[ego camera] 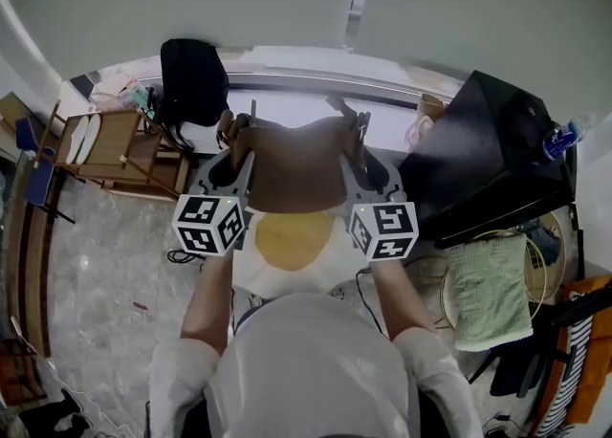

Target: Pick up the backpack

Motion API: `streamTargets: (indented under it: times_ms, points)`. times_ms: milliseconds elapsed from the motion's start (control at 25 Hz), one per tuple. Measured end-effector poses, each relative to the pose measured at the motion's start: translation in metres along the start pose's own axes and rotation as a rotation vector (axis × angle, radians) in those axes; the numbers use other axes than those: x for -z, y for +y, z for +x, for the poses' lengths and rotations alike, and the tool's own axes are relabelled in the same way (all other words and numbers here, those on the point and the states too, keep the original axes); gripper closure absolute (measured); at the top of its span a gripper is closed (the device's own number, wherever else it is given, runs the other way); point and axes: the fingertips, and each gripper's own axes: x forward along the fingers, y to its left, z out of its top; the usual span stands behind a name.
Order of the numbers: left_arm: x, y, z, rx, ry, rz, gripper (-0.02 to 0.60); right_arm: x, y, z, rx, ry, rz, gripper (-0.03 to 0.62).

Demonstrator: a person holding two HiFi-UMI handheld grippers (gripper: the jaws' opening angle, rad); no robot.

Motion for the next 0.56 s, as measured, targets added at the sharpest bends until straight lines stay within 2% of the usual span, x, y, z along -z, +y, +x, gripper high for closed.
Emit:
streamTargets:
  times_ms: [560]
  points:
    - [0.0003, 0.0024, 0.0058, 0.007, 0.001, -0.004, 0.489, 0.0007, -0.0031, 0.005, 0.009, -0.002, -0.002, 0.447]
